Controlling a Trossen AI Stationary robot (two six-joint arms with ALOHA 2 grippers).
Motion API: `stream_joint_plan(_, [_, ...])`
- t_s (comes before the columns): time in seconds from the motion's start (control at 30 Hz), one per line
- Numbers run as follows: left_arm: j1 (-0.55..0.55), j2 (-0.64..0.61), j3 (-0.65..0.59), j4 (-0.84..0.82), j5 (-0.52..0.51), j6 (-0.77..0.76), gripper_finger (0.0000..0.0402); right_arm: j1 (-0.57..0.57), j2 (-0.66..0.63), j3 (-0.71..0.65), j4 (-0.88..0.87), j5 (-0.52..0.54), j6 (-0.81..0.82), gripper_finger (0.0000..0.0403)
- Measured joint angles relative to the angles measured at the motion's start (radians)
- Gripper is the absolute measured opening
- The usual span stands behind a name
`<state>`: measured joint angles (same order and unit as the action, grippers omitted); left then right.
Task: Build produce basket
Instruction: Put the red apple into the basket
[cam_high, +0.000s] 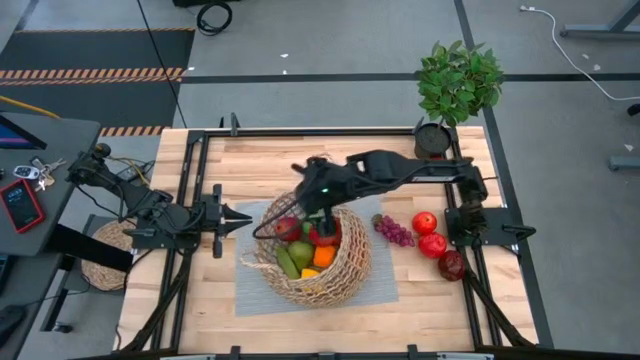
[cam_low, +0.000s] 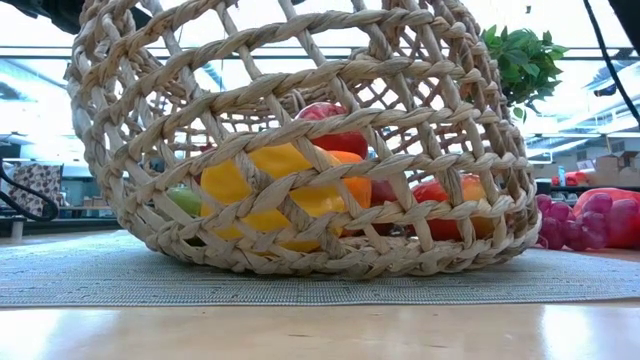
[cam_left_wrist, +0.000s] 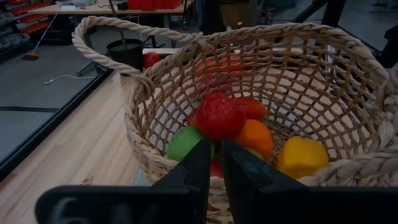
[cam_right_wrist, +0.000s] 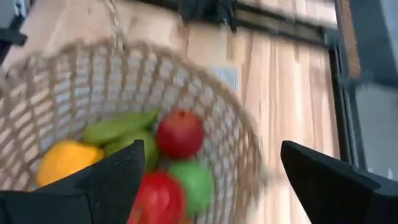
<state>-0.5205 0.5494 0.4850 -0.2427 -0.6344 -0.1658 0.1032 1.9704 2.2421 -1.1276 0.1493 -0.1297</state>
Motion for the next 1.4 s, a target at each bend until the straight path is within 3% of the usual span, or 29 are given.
stream_joint_plan(0.27, [0.000, 0.000, 0.000, 0.000, 0.000, 0.000, 0.0048, 0.036, -0.080, 0.000, -0.276, 0.244, 0.243, 0.0357])
stream_joint_plan(0.47, [0.000, 0.000, 0.000, 0.000, 0.000, 0.000, 0.0048, 0.062, -0.093, -0.002, -0.442, 0.304, 0.398, 0.0349])
stream_joint_plan(0.67, [0.000, 0.000, 0.000, 0.000, 0.000, 0.000, 0.0048, 0.086, -0.135, -0.082, -0.424, 0.287, 0.433, 0.0348])
stream_joint_plan(0.83, [0.000, 0.000, 0.000, 0.000, 0.000, 0.000, 0.0048, 0.093, -0.259, -0.267, -0.367, 0.322, 0.496, 0.0348])
stream_joint_plan(1.07, [0.000, 0.000, 0.000, 0.000, 0.000, 0.000, 0.0048, 0.095, -0.507, -0.611, -0.155, 0.258, 0.600, 0.0348])
stream_joint_plan(1.4, [0.000, 0.000, 0.000, 0.000, 0.000, 0.000, 0.0048, 0.081, -0.762, -1.055, -0.123, 0.290, 0.881, 0.0352])
